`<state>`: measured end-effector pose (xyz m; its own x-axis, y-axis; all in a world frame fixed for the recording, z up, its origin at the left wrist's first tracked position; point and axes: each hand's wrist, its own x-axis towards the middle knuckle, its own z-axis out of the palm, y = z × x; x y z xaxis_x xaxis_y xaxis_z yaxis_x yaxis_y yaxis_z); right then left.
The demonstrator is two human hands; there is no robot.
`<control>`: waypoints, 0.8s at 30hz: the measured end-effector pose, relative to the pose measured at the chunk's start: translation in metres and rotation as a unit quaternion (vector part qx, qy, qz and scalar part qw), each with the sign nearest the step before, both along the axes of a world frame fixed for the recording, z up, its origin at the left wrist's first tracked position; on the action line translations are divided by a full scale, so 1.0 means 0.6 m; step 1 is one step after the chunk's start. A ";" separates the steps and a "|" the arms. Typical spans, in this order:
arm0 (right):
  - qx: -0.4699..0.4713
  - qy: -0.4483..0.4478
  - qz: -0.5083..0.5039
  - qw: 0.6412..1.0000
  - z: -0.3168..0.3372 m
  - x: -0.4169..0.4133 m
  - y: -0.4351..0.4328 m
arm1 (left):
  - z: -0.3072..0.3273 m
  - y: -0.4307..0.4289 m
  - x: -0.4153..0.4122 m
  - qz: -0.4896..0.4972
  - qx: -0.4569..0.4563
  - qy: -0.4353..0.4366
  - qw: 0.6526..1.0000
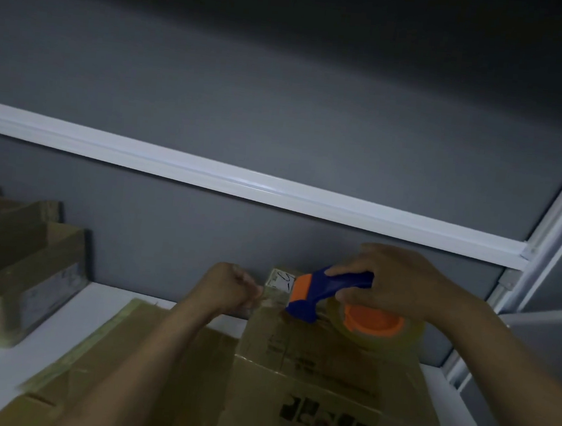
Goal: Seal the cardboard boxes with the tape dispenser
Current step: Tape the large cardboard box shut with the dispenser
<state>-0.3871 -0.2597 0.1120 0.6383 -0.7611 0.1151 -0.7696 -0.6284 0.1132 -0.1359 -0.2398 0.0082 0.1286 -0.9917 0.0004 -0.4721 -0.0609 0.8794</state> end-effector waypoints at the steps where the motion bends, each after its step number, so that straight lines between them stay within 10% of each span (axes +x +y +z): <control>1: -0.007 0.006 0.002 1.000 0.001 0.002 0.001 | 0.002 0.005 0.000 -0.006 -0.018 -0.087 0.996; 7: -0.020 0.008 0.016 1.000 0.000 0.005 -0.002 | -0.037 0.020 -0.015 0.052 -0.161 -0.038 0.985; 10: -0.013 0.000 0.028 1.000 -0.003 0.005 -0.011 | -0.036 0.034 -0.036 -0.091 -0.097 0.000 0.991; 13: -0.001 -0.039 0.046 0.998 -0.007 -0.005 -0.017 | -0.036 0.034 -0.037 -0.201 0.027 -0.044 0.978; 17: 0.019 -0.067 0.077 0.995 -0.006 -0.019 -0.017 | -0.004 0.028 -0.046 -0.183 -0.091 -0.283 0.937; 24: 0.065 -0.088 0.097 0.989 0.011 -0.048 -0.023 | -0.001 0.029 -0.081 -0.244 -0.056 -0.261 0.932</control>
